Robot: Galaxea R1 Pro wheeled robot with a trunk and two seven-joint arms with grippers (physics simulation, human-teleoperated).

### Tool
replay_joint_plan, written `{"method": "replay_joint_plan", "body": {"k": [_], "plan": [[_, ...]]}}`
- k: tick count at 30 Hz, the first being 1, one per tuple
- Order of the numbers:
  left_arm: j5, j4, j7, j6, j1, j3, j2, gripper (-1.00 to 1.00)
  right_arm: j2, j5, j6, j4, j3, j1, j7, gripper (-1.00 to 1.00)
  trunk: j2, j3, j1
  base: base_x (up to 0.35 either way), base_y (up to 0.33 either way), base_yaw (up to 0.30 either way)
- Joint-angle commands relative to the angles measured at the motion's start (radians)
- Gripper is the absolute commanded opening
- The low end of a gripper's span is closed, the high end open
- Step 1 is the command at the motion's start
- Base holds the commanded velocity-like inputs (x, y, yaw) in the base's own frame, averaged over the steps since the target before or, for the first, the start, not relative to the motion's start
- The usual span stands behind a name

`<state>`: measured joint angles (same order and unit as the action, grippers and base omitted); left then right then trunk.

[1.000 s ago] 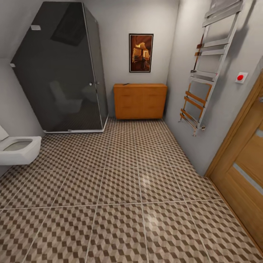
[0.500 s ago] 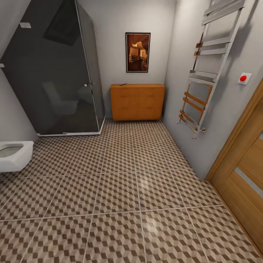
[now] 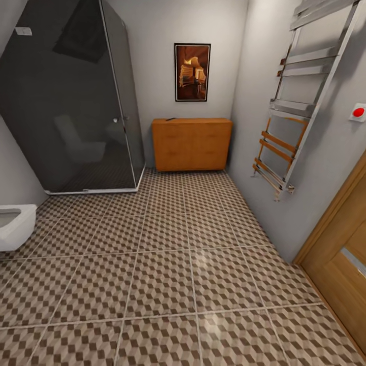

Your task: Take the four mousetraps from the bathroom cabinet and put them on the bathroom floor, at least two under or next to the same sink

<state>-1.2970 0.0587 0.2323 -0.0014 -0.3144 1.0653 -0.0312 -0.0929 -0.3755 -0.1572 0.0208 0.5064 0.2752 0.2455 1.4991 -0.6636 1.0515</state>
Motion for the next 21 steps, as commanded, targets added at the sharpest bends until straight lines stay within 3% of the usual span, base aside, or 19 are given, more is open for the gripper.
{"method": "replay_joint_plan", "body": {"k": [1,21], "plan": [[-0.008,0.004,0.007,0.0,0.0,0.008,-0.001,1.0,-0.001,-0.01,-0.005,0.002,0.008,0.001,0.001,1.0,0.0,-0.001,0.001,0.333,0.0,0.0],[-0.008,0.004,0.007,0.0,0.0,0.008,-0.001,1.0,0.002,-0.01,-0.004,0.002,0.009,0.001,0.001,1.0,0.0,-0.001,0.001,0.333,0.0,0.0]]}}
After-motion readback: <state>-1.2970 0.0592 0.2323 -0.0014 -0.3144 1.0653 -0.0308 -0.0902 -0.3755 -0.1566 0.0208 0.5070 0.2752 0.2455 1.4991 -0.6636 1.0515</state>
